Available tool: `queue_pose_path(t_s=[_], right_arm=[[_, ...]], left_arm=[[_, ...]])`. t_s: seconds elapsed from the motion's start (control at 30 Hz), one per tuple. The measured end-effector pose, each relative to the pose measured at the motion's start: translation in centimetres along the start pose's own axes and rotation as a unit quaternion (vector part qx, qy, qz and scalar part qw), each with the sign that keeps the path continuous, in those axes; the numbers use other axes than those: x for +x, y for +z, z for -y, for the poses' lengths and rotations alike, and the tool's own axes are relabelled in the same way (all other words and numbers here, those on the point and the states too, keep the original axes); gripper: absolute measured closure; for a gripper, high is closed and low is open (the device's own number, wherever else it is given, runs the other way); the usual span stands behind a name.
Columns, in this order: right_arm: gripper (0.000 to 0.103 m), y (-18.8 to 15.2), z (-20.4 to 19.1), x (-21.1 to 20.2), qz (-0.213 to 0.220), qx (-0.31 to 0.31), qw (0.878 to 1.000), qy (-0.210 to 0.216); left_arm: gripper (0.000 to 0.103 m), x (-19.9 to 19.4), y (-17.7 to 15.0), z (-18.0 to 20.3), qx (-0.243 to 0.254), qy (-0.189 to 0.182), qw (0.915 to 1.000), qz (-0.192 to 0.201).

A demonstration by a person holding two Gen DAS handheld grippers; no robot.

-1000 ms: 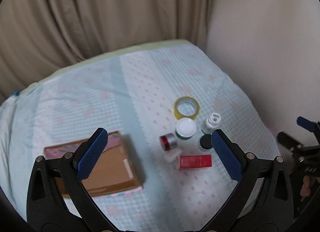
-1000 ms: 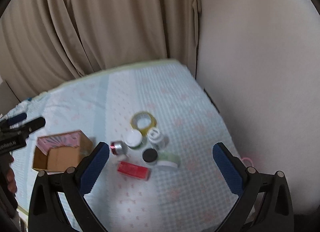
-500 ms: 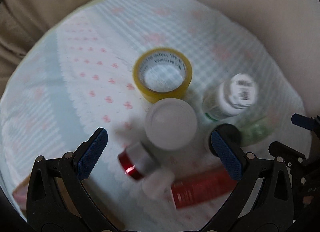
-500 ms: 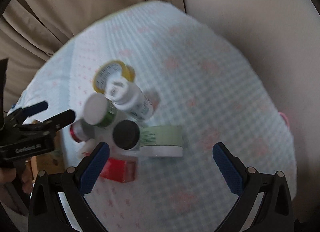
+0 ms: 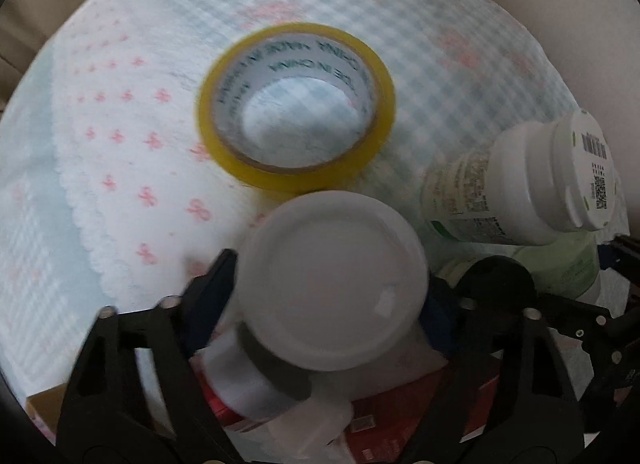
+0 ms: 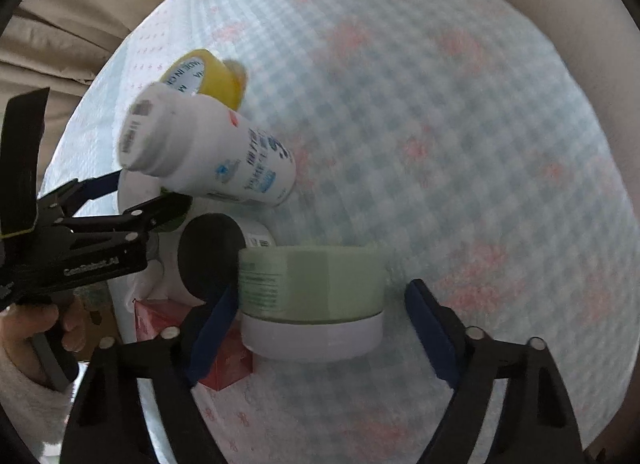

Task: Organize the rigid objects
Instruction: 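Grasp the white-lidded jar with left tool while right tool grasps green jar, then carry both jars into the cardboard box and open both tools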

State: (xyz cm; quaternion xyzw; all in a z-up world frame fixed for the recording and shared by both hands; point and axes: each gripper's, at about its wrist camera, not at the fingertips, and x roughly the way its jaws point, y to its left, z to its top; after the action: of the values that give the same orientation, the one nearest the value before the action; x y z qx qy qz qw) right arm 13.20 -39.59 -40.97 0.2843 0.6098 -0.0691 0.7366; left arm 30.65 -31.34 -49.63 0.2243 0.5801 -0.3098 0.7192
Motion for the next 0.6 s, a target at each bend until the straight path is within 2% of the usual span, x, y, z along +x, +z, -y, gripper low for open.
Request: queue_pose_path(t_s=[0.07,0.17,0.4,0.6], right_arm=[[0.037,-0.2,0.2,0.2,-0.002,0.008,1.000,0.023],[0.037,-0.2,0.1,0.3,-0.003,0.005,1.000,0.025],[0.037,-1.1,-0.4,-0.5,0.008,-0.004,1.000,0.016],[0.037,-1.4,-0.9,-2.2,0.028,-0.002,0.999,0.017]], left_arm=[[0.035,0.3,0.1,0.7,0.015,0.015,0.9998,-0.001],[0.035,0.5,0.3,1.3,0.025,0.027,0.9993,0.002],[0.035,-0.3,0.2,1.5,0.020,0.025,0.9995,0.009],[0.035,-4.2,-1.1,1.5,0.017,0.032,0.9987,0.036]])
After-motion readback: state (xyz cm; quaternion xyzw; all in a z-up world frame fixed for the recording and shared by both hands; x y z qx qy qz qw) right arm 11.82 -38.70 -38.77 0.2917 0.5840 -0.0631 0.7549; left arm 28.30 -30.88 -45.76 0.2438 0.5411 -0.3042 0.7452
